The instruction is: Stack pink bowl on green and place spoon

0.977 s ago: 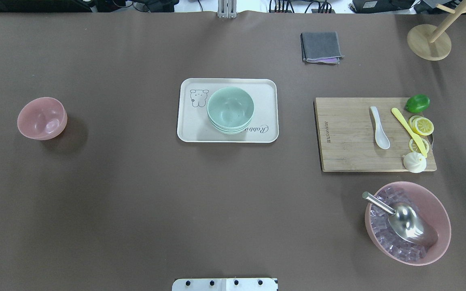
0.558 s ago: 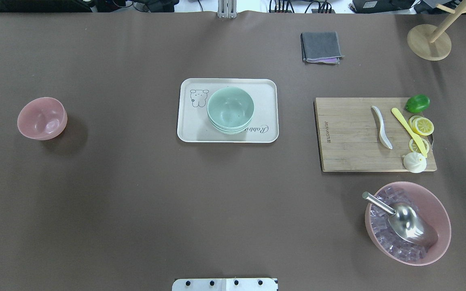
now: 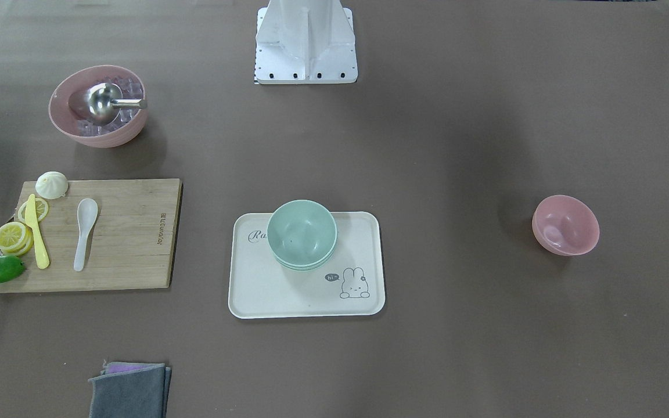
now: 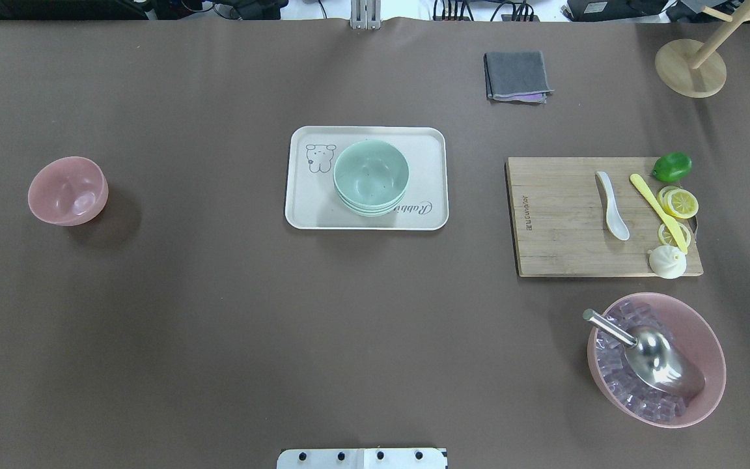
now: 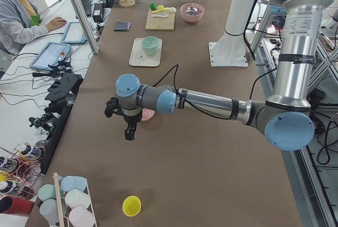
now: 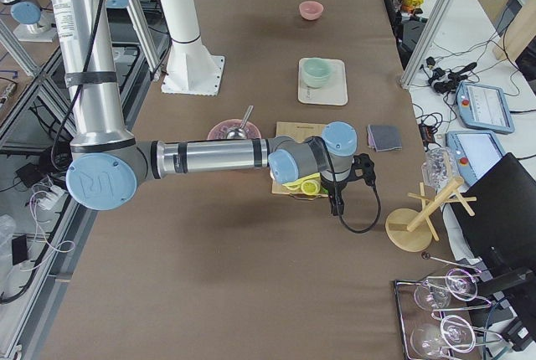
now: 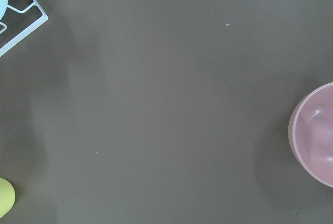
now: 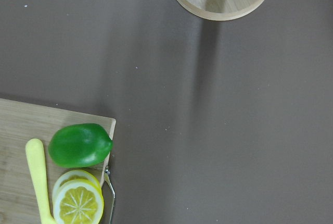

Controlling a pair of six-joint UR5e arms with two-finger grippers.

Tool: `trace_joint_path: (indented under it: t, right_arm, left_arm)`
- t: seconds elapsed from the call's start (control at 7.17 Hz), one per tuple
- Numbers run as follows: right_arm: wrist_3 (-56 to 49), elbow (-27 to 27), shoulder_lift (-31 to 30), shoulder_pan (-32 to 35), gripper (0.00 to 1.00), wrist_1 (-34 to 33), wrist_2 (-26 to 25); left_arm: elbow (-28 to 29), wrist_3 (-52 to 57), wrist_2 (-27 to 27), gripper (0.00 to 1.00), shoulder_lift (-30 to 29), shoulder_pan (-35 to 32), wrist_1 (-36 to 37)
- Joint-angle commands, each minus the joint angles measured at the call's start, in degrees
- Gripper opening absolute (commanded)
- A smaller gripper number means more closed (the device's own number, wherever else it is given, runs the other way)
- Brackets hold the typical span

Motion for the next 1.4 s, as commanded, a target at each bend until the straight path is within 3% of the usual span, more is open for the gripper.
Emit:
trace_joint_path:
  t: [0.0, 0.28, 0.42, 0.7, 0.84, 0.98, 1.26]
  right_arm:
    - [0.16, 0.85, -0.1, -1.24, 1.0, 0.08, 0.23]
    - [0.25, 2.43, -0.62, -1.94, 1.0, 0.08, 0.49]
    - [0.17, 2.44, -0.71, -1.95, 1.0, 0.08, 0.41]
    - [0.16, 2.36, -0.8, -2.21, 1.0, 0.08, 0.41]
    - [0.25, 2.27, -0.89, -2.56, 1.0, -0.01, 0.49]
    - [0.51, 2.27, -0.89, -2.65, 1.0, -0.01, 0.49]
    - [1.83, 2.44, -0.8, -2.83, 1.0, 0.07, 1.2]
  left_arm:
    - [-1.07, -4.51, -0.52, 0.98, -0.53, 2.87, -0.73]
    - [-0.22, -25.55, 0.09, 0.98, -1.24, 15.05, -11.21]
    - [4.41, -29.82, 0.09, 0.97, -2.54, 18.41, -16.32]
    - [11.02, -29.78, 0.09, 0.92, -5.09, 18.89, -17.78]
    - [12.53, -29.95, 0.0, 0.83, -6.24, 18.89, -17.87]
    - [12.63, -29.95, 0.0, 0.68, -6.42, 18.98, -17.87]
    - [15.26, -29.95, 0.0, 0.66, -7.82, 20.55, -18.4]
